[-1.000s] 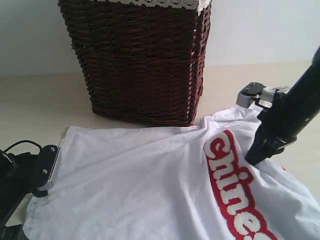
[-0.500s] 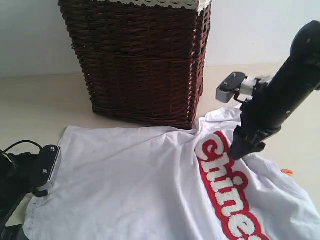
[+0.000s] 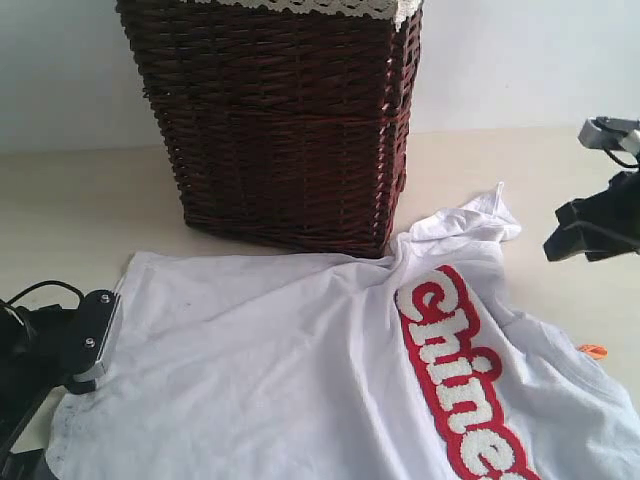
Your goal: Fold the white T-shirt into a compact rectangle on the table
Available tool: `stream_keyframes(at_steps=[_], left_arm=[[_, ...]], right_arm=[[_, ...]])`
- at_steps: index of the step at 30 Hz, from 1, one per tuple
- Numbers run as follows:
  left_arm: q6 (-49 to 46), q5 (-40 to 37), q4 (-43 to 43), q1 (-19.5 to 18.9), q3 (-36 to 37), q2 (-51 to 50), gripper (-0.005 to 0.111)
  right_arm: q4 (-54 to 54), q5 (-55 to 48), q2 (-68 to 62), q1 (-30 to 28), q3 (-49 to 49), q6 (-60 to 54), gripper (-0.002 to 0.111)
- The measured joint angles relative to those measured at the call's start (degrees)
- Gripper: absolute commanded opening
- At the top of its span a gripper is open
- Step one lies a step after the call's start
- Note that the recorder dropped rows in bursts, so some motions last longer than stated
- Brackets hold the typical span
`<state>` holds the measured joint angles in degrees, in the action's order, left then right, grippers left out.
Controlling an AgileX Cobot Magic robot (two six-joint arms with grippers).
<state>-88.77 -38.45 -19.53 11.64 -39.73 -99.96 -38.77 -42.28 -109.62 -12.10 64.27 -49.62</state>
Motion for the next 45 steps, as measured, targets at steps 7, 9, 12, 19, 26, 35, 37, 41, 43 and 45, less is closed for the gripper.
stream_keyframes(at_steps=[7, 9, 12, 19, 26, 35, 37, 41, 43, 45], left_arm=[[0.0, 0.0, 0.0, 0.0, 0.0, 0.0, 0.1], [0.0, 0.0, 0.0, 0.0, 0.0, 0.0, 0.1], [0.0, 0.0, 0.0, 0.0, 0.0, 0.0, 0.1], [0.0, 0.0, 0.0, 0.0, 0.0, 0.0, 0.1], [0.0, 0.0, 0.0, 0.0, 0.0, 0.0, 0.1], [0.0, 0.0, 0.0, 0.0, 0.0, 0.0, 0.1], [0.0, 0.0, 0.0, 0.0, 0.0, 0.0, 0.1], [0.0, 0.0, 0.0, 0.0, 0.0, 0.0, 0.1], [0.0, 0.0, 0.0, 0.0, 0.0, 0.0, 0.1], [0.0, 0.0, 0.0, 0.0, 0.0, 0.0, 0.1]], right_arm=[[-11.3, -8.5, -9.0, -2.3, 0.0, -12.3, 0.054], [-15.2, -9.8, -10.5, -2.3, 0.1, -15.8, 0.054], [-21.0, -11.9, -12.1, -2.3, 0.1, -20.2, 0.054], [-30.6, -17.6, -15.4, -1.4, 0.1, -26.5, 0.042], [-32.4, -17.9, -16.4, 0.8, 0.1, -32.0, 0.0], [-14.1, -3.5, -8.3, 0.8, 0.1, -27.3, 0.0], [-9.3, -0.7, -6.7, 0.8, 0.1, -25.8, 0.001], [-4.7, 0.8, -4.6, 0.8, 0.1, -24.2, 0.02], [-4.3, 0.8, -4.0, 0.9, 0.0, -23.9, 0.037], [-4.0, 1.0, -3.8, 1.3, 0.0, -23.0, 0.046]])
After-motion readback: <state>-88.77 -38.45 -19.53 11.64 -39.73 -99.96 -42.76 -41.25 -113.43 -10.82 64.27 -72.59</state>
